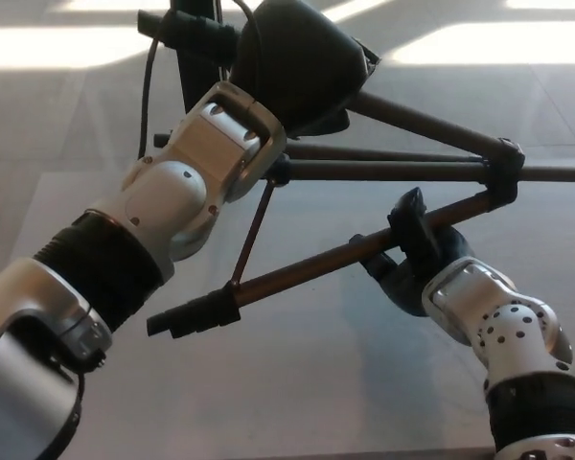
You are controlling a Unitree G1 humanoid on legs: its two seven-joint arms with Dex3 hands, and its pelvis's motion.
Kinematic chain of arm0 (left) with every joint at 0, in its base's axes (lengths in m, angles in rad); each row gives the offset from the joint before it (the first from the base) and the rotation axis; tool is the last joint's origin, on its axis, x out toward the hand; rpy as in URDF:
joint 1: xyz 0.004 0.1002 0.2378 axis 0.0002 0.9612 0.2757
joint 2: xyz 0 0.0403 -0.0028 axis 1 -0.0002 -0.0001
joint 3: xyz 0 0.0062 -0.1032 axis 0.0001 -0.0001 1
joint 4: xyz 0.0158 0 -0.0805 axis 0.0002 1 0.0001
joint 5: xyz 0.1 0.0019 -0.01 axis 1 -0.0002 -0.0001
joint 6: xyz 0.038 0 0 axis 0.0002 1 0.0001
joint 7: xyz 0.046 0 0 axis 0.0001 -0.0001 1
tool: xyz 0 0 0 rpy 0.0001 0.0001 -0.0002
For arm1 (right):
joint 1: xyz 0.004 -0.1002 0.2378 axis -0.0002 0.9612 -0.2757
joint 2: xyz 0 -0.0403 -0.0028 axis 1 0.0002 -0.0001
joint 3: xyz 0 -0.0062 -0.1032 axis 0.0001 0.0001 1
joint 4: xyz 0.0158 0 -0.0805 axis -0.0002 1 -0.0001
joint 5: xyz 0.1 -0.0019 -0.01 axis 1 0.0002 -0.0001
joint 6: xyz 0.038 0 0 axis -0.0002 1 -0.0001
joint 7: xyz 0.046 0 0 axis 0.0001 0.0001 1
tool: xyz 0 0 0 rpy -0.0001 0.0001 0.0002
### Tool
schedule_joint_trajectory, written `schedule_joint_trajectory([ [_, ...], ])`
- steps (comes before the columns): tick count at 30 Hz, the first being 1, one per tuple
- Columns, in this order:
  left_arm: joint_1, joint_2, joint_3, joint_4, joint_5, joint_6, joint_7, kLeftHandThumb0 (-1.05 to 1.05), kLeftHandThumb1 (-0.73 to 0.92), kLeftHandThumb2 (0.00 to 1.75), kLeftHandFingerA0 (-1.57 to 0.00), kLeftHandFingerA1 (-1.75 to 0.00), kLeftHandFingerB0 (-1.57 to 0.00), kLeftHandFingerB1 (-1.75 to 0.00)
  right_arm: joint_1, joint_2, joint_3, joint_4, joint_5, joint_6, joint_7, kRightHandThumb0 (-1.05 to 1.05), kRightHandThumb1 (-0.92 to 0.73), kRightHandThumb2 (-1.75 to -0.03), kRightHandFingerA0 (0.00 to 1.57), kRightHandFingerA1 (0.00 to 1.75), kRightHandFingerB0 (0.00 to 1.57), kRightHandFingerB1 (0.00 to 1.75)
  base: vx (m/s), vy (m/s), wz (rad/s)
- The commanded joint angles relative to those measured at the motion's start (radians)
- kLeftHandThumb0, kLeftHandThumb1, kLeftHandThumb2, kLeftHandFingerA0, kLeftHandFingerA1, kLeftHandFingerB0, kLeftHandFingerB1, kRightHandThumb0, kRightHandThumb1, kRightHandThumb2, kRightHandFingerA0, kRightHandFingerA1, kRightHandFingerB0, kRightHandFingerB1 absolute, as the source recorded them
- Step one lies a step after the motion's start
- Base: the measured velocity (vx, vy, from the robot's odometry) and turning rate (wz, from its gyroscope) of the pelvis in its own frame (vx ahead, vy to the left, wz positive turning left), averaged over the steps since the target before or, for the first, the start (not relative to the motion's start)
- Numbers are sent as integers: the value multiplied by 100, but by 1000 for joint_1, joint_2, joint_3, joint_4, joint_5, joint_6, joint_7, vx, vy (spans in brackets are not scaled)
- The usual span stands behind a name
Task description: Use both hands of the robot to pick up the tripod lying in the middle of the desk and make it stand upright on the desk
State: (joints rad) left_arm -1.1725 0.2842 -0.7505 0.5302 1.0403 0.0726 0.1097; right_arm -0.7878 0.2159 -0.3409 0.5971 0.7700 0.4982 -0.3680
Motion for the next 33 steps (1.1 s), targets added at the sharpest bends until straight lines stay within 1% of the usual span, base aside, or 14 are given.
schedule_joint_trajectory([
  [1, 61, 18, 21, -58, 19, 13, -66, -28, 43, 56, -93, -168, -88, -70, -92, 13, 17, -12, -23, 60, -17, -62, -92, -71, 41, 59, 30, 43, 0, 0, 0],
  [3, 92, 27, 26, -80, 32, 25, -73, -29, 43, 57, -94, -170, -91, -70, -82, 40, -3, -60, -1, 56, -54, -62, -78, -103, 28, 63, 19, 54, 0, 0, 0],
  [7, 147, 35, 36, -80, 41, 29, -49, -30, 45, 56, -94, -173, -89, -76, -77, 22, 18, -63, -35, 19, 25, -58, -92, -80, 27, 67, 19, 51, 0, 0, 0],
  [8, 143, 34, 41, -72, 34, 28, -62, -28, 46, 57, -93, -172, -88, -73, 24, -207, 455, 4, -501, -429, 438, -30, -92, -134, 10, 63, 1, 54, 0, 0, 0],
  [9, 134, 30, 43, -74, 31, 35, -92, -26, 45, 56, -95, -171, -88, -70, -32, 14, 41, -2, -104, -231, 157, -47, -87, -78, 35, 62, 38, 54, 0, 0, 0],
  [10, 121, 28, 43, -58, 30, 31, -87, -28, 43, 57, -95, -169, -86, -70, -33, -2, 47, 43, -103, -197, 209, -44, -91, -75, 22, 58, 24, 48, 0, 0, 0],
  [11, 102, 26, 43, -47, 38, 26, -64, -31, 42, 58, -97, -169, -87, -72, -94, 53, 0, 35, -124, -169, -134, -38, -73, -65, 73, 161, 61, 100, 0, 0, 0],
  [14, 85, 28, 50, -36, 38, 14, -46, -26, 44, 57, -92, -168, -86, -75, -131, 68, -49, 42, -87, -133, -228, -45, -82, -67, 108, 175, 78, 165, 0, 0, 0],
  [19, 98, 39, 49, -42, 43, 0, -27, -25, 46, 57, -96, -171, -88, -77, -84, 19, 11, 3, -130, -88, -98, -49, -66, -105, 129, 144, 89, 115, 0, 0, 0],
  [20, 97, 39, 51, -38, 40, -4, -27, -25, 46, 57, -96, -171, -88, -77, -86, 18, 9, -14, -130, -80, -115, -49, -66, -105, 129, 144, 89, 115, 0, 0, 0],
  [21, 98, 43, 54, -37, 38, -7, -26, -22, 45, 55, -94, -169, -90, -78, -72, 10, 30, -30, -159, -104, -88, -26, -64, -99, 103, 175, 76, 172, 0, 0, 0],
  [30, 125, 95, 94, -73, 31, 14, -73, -33, 44, 56, -91, -169, -87, -78, -119, -270, 256, -89, -431, -111, -29, -28, -43, -117, 125, 143, 104, 131, 0, 0, 0],
  [31, 123, 101, 92, -68, 38, 6, -53, -33, 43, 57, -92, -168, -85, -75, -132, -293, 265, -95, -441, -96, -28, -21, -37, -134, 98, 175, 80, 160, 0, 0, 0],
  [33, 117, 106, 100, -71, 27, 0, -71, -29, 45, 57, -91, -168, -83, -72, -160, -339, 293, -89, -476, -107, -23, -27, -45, -121, 127, 145, 104, 131, 0, 0, 0],
])
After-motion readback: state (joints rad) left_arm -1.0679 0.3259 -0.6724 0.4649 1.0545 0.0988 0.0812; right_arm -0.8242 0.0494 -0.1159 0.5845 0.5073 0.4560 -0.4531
